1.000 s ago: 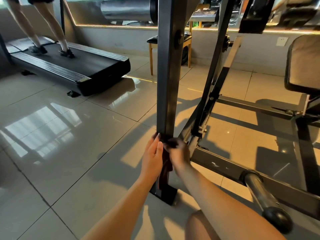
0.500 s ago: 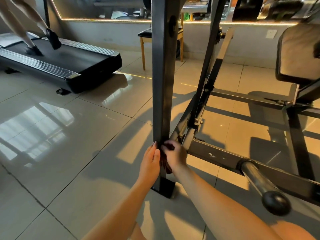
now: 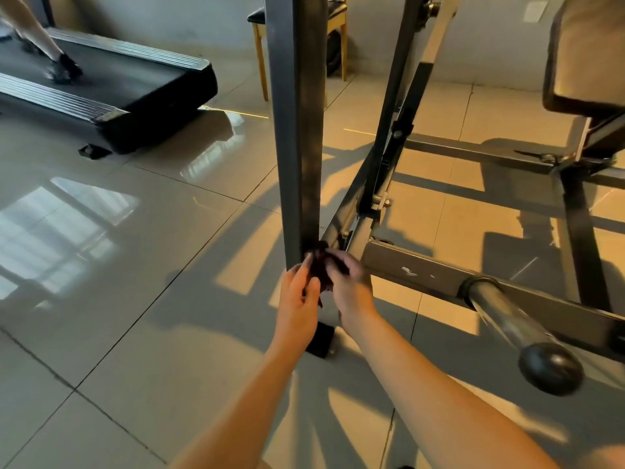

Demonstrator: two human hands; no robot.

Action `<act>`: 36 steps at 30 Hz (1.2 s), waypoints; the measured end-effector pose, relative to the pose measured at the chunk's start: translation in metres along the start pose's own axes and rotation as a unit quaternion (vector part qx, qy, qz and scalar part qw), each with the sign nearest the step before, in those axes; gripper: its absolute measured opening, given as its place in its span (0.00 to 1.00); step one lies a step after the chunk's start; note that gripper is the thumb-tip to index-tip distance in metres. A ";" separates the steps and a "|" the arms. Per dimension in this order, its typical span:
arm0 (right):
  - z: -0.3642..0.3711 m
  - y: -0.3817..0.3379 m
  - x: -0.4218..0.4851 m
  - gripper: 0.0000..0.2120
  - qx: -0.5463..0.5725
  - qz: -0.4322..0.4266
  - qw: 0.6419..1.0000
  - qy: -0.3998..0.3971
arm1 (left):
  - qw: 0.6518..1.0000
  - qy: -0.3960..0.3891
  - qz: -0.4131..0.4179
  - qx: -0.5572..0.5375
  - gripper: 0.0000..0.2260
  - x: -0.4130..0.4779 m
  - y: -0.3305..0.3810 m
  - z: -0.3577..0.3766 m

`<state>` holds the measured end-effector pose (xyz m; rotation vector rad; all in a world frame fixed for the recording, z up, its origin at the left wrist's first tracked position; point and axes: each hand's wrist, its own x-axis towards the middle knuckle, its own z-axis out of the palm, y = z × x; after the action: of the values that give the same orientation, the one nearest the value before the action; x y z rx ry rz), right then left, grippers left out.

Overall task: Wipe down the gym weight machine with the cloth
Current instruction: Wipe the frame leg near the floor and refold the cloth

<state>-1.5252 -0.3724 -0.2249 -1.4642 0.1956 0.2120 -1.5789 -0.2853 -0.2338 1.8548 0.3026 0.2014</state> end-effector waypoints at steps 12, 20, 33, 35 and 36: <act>-0.116 0.022 0.011 0.14 -0.221 -0.141 0.958 0.114 | 0.995 -0.040 0.082 -0.030 0.13 0.021 -0.002 0.087; -0.171 0.040 0.024 0.22 -0.360 -0.154 0.903 0.178 | 0.909 -0.073 0.297 0.283 0.17 0.043 -0.040 0.172; -0.173 0.044 0.017 0.22 -0.375 -0.158 0.903 0.136 | 0.856 -0.058 0.378 0.347 0.22 0.064 -0.052 0.128; -0.174 0.041 0.016 0.23 -0.359 -0.152 0.911 0.133 | 0.880 -0.037 0.348 0.320 0.20 0.054 -0.050 0.143; -0.175 0.039 0.015 0.23 -0.349 -0.149 0.916 0.131 | 0.883 -0.038 0.348 0.314 0.21 0.049 -0.050 0.151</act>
<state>-1.5211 -0.5424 -0.2836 -2.2122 0.1099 -0.1921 -1.4941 -0.3937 -0.3269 2.5538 -0.4310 0.5722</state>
